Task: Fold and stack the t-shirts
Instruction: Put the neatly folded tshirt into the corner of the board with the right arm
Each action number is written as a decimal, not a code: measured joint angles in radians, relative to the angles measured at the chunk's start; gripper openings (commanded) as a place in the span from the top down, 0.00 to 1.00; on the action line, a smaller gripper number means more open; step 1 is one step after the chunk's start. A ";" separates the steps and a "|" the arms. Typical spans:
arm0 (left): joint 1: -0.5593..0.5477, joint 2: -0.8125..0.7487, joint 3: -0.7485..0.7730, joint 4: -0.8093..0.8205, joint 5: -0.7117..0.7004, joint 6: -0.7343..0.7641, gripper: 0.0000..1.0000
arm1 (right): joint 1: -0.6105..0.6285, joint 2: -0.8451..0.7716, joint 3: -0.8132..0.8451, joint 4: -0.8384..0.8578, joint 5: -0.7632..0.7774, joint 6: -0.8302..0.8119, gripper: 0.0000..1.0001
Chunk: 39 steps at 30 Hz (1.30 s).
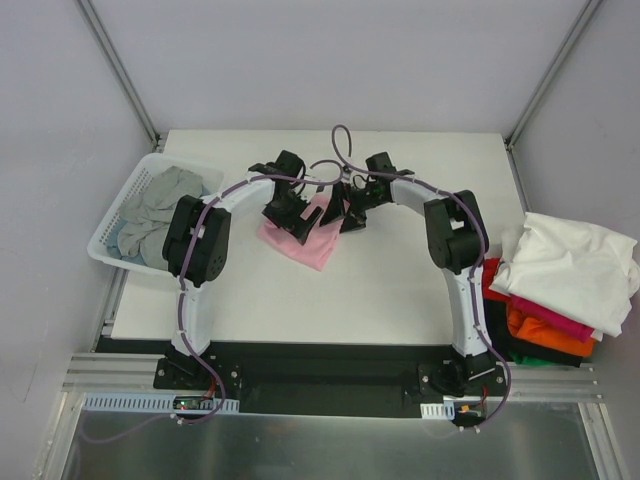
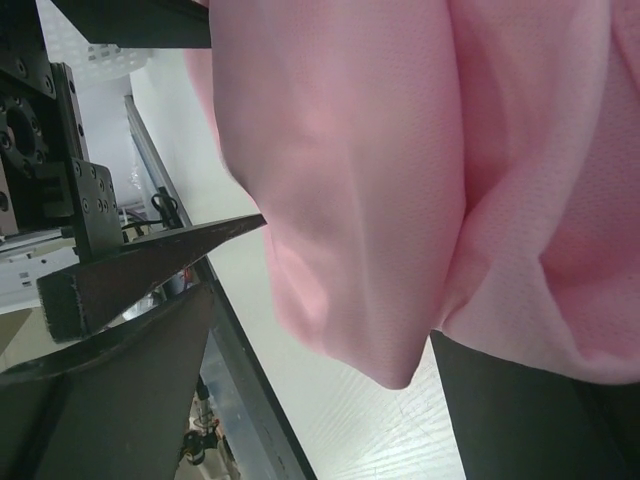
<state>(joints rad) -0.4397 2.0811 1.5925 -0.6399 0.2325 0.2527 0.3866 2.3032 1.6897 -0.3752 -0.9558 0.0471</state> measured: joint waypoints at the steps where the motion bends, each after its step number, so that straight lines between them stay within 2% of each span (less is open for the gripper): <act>1: 0.000 0.000 -0.004 0.003 -0.001 0.001 0.01 | 0.000 0.002 0.007 -0.008 0.006 -0.007 0.13; 3: 0.000 0.000 -0.008 0.007 -0.002 0.001 0.01 | 0.002 0.013 0.027 -0.018 0.013 -0.014 0.16; 9: 0.000 -0.002 -0.011 0.010 -0.002 0.001 0.01 | 0.001 0.042 0.063 -0.031 0.021 -0.024 0.33; 15: 0.000 -0.006 -0.014 0.011 -0.002 0.001 0.01 | 0.001 0.061 0.067 -0.029 0.034 -0.030 0.59; 16: 0.000 -0.006 -0.015 0.011 -0.003 0.001 0.01 | 0.001 0.064 0.067 -0.030 0.036 -0.030 0.70; 18: 0.000 -0.007 -0.016 0.011 -0.002 0.001 0.01 | 0.001 0.069 0.067 -0.030 0.044 -0.033 0.84; 19: 0.000 -0.008 -0.018 0.011 -0.002 0.000 0.01 | 0.001 0.071 0.067 -0.030 0.046 -0.034 0.99; 30: 0.000 -0.011 -0.021 0.014 -0.003 0.000 0.01 | 0.002 0.082 0.068 -0.043 0.064 -0.056 0.99; 39: 0.000 -0.027 -0.020 0.012 -0.017 0.006 0.01 | -0.019 0.034 0.068 -0.163 0.143 -0.150 0.99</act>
<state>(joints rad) -0.4400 2.0544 1.5726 -0.6281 0.2153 0.2592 0.3676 2.3375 1.7576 -0.5385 -0.8127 -0.1028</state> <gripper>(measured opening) 0.992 0.061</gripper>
